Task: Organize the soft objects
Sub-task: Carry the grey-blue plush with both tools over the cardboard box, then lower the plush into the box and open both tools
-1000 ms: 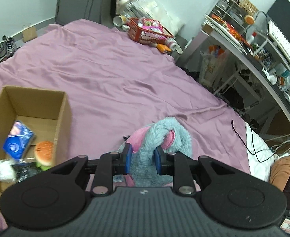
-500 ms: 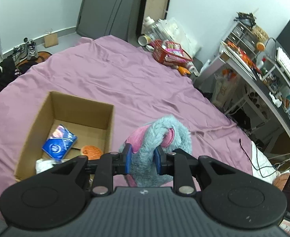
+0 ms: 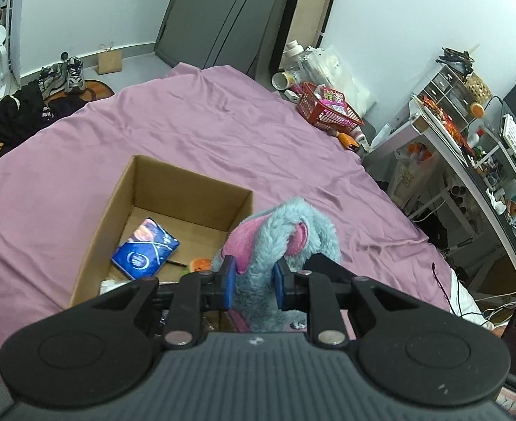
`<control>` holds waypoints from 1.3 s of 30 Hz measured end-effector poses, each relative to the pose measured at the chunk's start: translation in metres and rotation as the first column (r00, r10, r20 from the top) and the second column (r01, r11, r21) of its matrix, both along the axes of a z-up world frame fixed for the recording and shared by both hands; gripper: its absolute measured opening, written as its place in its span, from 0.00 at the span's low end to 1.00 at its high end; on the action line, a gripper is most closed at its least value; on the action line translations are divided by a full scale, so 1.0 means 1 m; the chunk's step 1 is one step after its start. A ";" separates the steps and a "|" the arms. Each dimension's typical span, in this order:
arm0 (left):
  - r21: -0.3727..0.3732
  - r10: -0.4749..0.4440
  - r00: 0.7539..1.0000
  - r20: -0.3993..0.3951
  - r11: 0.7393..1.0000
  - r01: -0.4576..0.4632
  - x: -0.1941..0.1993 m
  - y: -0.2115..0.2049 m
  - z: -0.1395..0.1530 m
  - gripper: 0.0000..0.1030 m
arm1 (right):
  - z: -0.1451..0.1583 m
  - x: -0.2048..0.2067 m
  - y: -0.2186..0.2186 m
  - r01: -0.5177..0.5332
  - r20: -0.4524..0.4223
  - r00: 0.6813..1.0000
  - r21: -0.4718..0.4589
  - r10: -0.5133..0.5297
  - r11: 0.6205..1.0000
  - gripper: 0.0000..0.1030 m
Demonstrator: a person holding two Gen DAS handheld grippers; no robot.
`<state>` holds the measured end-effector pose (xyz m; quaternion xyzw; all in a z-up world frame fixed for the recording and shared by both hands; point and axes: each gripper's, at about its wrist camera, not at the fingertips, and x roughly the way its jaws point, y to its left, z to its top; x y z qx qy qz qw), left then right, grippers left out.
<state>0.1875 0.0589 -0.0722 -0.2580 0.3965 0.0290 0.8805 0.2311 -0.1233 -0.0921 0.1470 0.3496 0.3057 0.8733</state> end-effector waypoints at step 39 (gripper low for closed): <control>0.061 0.050 0.993 -0.110 0.997 -0.043 0.053 0.051 -0.026 0.27 | -0.029 0.033 0.022 0.052 -0.089 0.995 -0.028 -0.054 0.998 0.27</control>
